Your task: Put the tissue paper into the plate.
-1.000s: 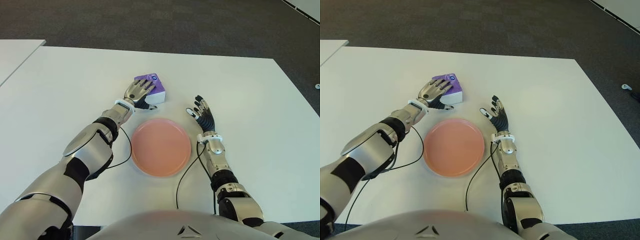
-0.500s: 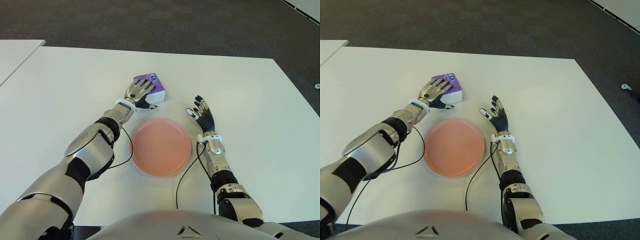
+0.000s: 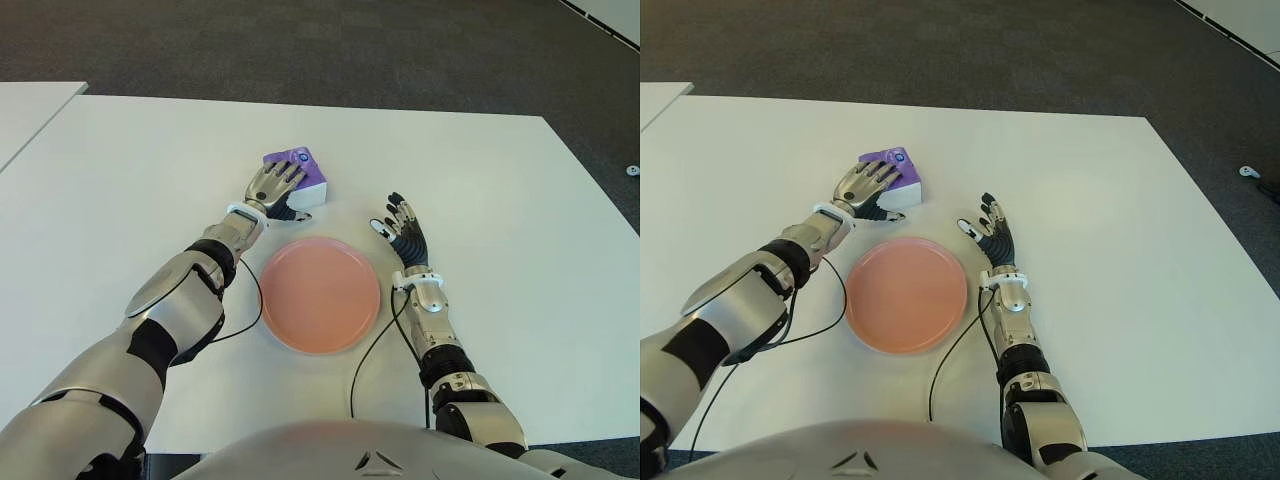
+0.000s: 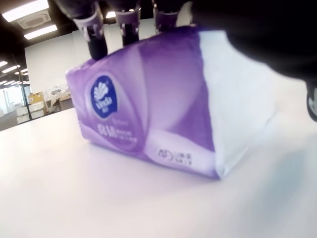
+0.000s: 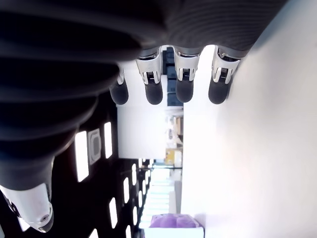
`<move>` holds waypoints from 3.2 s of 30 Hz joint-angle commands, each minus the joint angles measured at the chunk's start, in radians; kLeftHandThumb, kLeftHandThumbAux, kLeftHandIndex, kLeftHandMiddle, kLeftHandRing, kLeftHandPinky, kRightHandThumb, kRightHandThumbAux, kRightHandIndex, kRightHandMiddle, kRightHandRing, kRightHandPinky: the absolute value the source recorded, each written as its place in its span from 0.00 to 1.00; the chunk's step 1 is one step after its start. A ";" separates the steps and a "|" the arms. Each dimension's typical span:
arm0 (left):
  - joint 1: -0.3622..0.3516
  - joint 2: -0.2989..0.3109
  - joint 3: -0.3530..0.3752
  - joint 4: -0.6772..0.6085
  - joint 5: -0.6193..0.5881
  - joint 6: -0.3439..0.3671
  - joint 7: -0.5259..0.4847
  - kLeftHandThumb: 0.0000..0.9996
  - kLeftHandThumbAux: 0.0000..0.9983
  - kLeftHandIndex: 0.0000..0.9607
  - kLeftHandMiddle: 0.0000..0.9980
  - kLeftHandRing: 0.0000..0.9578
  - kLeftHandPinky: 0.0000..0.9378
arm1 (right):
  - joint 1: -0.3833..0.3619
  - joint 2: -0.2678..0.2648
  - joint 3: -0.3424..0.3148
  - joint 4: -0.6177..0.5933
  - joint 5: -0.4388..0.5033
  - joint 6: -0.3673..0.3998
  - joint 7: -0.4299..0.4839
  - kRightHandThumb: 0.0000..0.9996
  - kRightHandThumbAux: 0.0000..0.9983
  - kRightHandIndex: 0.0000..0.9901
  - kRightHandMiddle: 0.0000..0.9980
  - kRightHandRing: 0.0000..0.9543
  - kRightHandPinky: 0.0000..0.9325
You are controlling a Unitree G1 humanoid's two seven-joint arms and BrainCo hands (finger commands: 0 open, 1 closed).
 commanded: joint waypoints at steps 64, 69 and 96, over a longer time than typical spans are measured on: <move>0.557 0.622 0.097 -0.561 -0.127 -0.483 -0.108 0.09 0.33 0.00 0.00 0.00 0.00 | 0.095 0.011 0.032 0.054 -0.017 0.106 0.027 0.00 0.63 0.00 0.00 0.00 0.00; 0.581 0.649 0.144 -0.649 -0.147 -0.488 -0.153 0.08 0.33 0.00 0.00 0.00 0.00 | 0.093 0.010 0.035 0.058 -0.016 0.107 0.025 0.00 0.63 0.00 0.00 0.00 0.00; 0.667 0.651 0.512 -1.140 -0.067 -0.372 -0.118 0.07 0.36 0.00 0.00 0.00 0.00 | 0.093 0.004 0.037 0.060 -0.015 0.108 0.027 0.00 0.62 0.00 0.00 0.00 0.00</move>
